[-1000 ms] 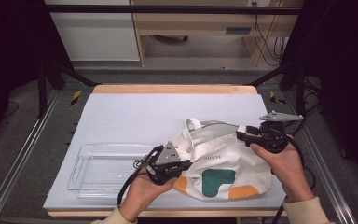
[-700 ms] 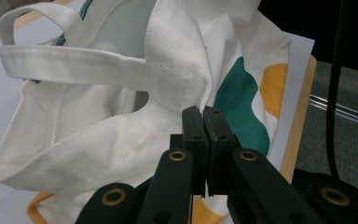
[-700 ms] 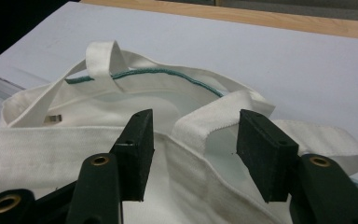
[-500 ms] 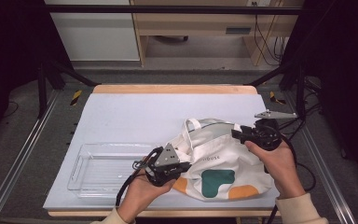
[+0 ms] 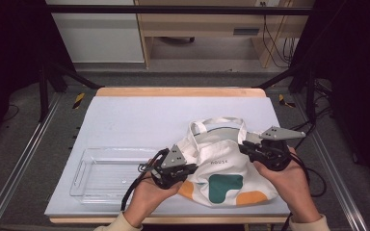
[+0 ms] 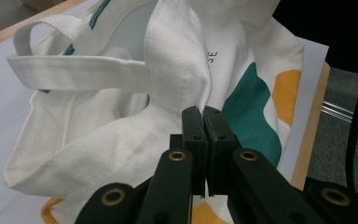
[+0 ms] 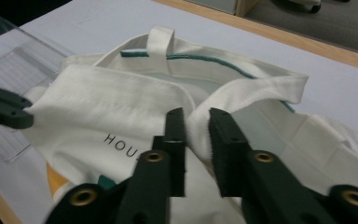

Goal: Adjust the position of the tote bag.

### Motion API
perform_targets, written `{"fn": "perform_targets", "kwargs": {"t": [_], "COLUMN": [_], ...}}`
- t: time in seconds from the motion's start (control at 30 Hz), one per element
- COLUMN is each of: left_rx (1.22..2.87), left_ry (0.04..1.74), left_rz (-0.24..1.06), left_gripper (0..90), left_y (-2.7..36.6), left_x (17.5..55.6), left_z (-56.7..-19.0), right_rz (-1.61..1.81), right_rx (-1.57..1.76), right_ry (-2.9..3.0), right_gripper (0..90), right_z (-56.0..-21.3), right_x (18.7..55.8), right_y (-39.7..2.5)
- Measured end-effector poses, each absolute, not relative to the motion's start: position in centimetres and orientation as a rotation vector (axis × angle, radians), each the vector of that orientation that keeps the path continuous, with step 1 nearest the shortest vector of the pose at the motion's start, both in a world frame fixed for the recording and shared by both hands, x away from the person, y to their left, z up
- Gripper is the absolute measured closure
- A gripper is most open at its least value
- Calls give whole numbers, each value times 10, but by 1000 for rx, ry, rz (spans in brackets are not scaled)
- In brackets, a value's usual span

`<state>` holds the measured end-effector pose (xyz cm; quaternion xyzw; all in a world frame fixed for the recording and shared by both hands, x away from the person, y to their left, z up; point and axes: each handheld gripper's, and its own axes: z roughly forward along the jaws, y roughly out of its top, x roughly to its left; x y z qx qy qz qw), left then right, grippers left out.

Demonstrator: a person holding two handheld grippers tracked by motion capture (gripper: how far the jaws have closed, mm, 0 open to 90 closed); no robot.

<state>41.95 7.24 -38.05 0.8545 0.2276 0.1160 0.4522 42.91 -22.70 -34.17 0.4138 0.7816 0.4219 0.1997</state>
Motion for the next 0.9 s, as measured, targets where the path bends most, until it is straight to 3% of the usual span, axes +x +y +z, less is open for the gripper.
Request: {"fn": "perform_targets", "kwargs": {"t": [0.63,0.77,0.9], "left_rx": [2119,2113,2067], "left_ry": [582,582,596], "left_rz": [303,311,347], "left_gripper": [861,799,677], "left_y": [71,71,76], "left_x": [425,424,423], "left_z": [-378,-377,-363], "right_rz": [1127,1118,1106], "right_rx": [1046,1040,1036], "right_ry": [2260,2273,2291], "right_gripper": [860,860,860], "right_z": [-373,-378,-383], "right_x": [382,380,377], "right_y": [-228,-229,-229]}}
